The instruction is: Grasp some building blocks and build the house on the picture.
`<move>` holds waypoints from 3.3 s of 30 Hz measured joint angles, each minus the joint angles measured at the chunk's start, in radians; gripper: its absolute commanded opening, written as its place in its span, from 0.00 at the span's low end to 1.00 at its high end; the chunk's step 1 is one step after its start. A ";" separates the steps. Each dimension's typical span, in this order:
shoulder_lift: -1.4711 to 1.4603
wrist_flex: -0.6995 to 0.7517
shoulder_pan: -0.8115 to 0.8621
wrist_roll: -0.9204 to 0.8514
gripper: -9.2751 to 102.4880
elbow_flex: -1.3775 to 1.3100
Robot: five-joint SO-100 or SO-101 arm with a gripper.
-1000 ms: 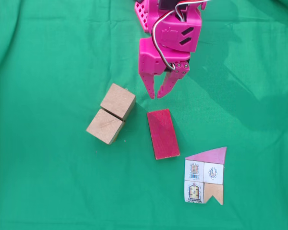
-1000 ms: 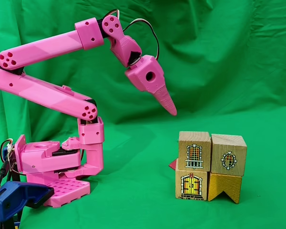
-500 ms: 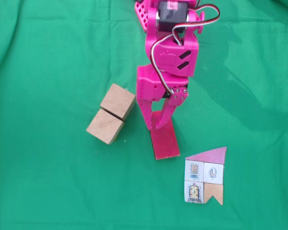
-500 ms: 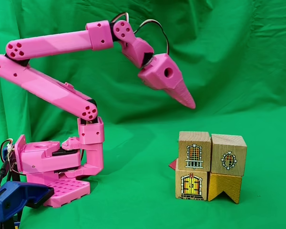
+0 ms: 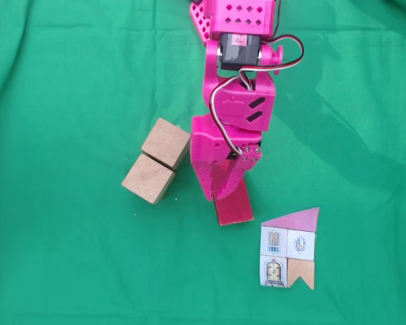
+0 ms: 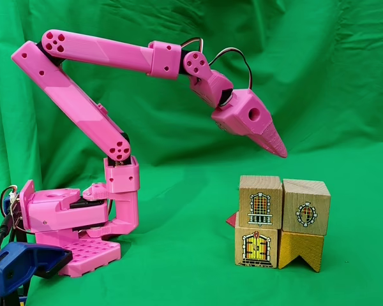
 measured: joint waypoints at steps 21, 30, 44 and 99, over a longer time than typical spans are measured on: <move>-0.176 0.000 0.041 0.000 0.08 -0.132; -0.176 0.000 0.028 -0.026 0.08 -0.101; -0.199 0.000 0.028 -0.453 0.08 -0.009; -0.259 0.216 0.003 -0.627 0.09 -0.149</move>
